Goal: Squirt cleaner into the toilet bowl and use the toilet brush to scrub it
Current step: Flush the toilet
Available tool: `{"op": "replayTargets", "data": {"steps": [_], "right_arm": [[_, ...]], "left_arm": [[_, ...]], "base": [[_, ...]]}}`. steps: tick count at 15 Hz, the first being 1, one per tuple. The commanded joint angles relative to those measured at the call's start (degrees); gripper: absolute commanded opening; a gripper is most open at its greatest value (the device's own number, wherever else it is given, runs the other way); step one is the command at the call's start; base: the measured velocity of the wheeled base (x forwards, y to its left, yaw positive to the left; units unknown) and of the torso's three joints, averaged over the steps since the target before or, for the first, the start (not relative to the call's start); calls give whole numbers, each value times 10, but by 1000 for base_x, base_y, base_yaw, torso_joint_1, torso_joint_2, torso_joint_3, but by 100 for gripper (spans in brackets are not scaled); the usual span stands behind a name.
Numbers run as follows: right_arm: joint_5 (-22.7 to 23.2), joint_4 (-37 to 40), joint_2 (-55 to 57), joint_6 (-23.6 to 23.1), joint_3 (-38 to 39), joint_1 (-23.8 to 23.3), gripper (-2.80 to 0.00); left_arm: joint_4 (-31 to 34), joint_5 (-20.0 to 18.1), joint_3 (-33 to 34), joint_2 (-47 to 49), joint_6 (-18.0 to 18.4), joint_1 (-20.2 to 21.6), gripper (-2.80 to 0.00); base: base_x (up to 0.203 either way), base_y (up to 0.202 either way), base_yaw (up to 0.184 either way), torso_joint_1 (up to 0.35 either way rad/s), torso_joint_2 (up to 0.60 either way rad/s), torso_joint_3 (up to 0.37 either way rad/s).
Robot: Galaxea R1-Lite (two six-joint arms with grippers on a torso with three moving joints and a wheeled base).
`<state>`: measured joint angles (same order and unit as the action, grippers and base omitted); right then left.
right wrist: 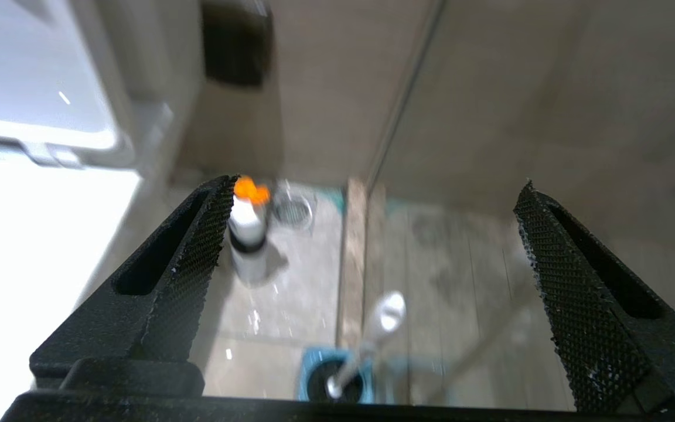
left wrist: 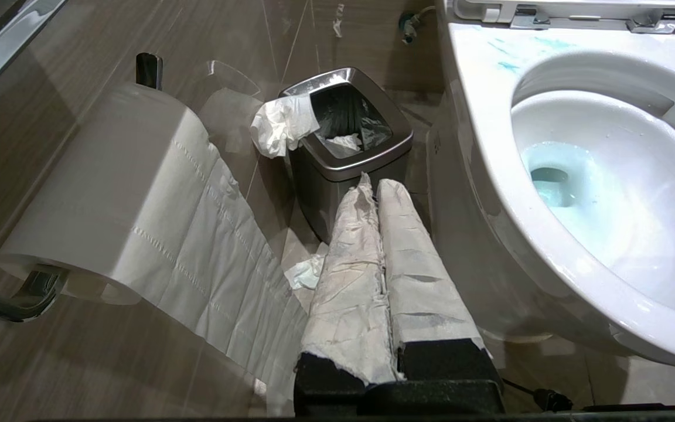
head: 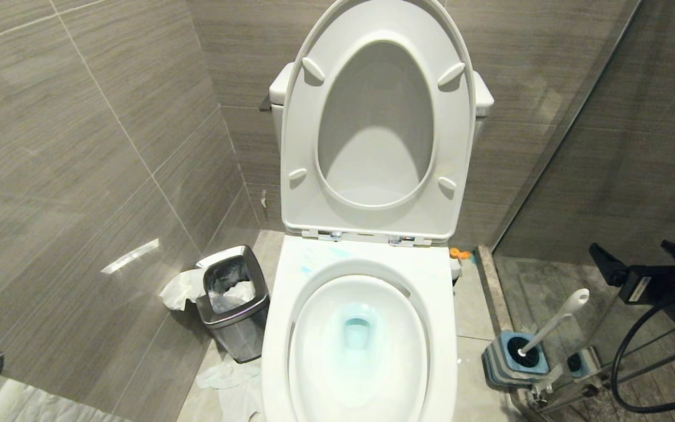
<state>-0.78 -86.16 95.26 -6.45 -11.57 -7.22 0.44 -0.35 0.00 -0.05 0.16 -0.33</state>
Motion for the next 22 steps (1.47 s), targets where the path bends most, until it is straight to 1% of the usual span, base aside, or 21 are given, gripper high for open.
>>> {"op": "replayTargets", "data": {"steps": [1,3,4,9,12,14,16,19,22], "right_arm": [[2,-5,-43,0,-4,0,0],[2,-5,-54,1,-3,0,0],[2,-5,-56,2,-3,0,-280],[2,-5,-64,2,-9,0,-280],[3,16,-73,2,-41,0,-280],[3,77,-95,2,-81,1,-280],[9,154,-134,2,-117,1,-280],[14,252,-190,2,-161,1,-280],[15,392,-252,2,-236,1,-280]], "left_arm": [[0,0,1,0,0,0,-280],[0,0,1,0,0,0,-280],[0,0,1,0,0,0,-280],[0,0,1,0,0,0,-280],[0,0,1,0,0,0,-280],[0,0,1,0,0,0,-280],[0,0,1,0,0,0,-280],[0,0,1,0,0,0,-280],[0,0,1,0,0,0,-280]], "base": [[0,0,0,0,0,0],[0,0,0,0,0,0],[0,0,0,0,0,0],[0,0,0,0,0,0],[0,0,0,0,0,0],[0,0,0,0,0,0],[0,0,0,0,0,0],[0,0,0,0,0,0],[0,0,0,0,0,0]]}}
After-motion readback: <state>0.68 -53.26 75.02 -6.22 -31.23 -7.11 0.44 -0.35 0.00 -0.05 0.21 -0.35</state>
